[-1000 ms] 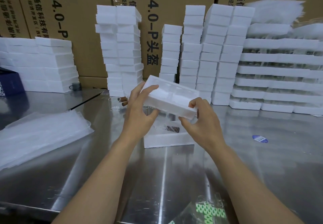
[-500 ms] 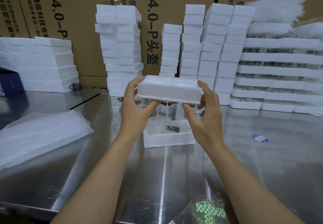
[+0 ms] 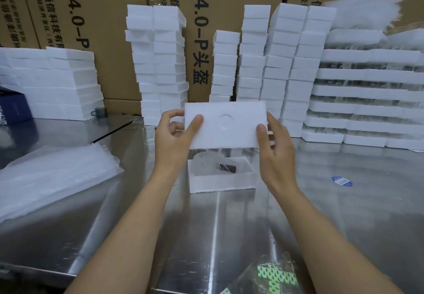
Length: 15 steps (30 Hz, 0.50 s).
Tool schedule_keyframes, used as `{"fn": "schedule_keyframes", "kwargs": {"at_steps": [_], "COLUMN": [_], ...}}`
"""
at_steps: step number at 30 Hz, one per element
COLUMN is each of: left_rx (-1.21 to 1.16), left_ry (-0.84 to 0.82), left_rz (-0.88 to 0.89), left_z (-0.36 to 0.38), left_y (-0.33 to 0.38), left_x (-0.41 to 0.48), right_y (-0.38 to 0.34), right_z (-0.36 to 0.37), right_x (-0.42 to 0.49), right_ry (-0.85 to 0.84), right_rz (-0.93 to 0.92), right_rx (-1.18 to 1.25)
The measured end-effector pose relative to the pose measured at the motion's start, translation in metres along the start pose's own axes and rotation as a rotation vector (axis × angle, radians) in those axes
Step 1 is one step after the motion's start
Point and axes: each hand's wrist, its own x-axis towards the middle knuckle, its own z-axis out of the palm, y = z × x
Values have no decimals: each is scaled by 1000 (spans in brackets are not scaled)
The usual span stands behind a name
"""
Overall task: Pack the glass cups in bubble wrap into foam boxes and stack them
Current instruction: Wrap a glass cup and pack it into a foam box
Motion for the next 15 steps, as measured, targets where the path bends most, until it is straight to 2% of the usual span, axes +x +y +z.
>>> {"fn": "schedule_keyframes", "kwargs": {"at_steps": [4, 7, 10, 15], "left_rx": [220, 316, 332, 375], "left_ry": [-129, -145, -134, -170], "left_rz": [-233, -335, -337, -445], "left_z": [-2, -6, -9, -9], "left_y": [-8, -18, -21, -25], "left_x": [0, 3, 4, 3], "right_y": [8, 17, 21, 25], "right_z": [2, 1, 2, 4], "right_x": [-5, -3, -5, -3], "right_ry": [-139, -218, -226, -203], "right_rz": [213, 380, 394, 385], "right_rx": [29, -79, -183, -237]}}
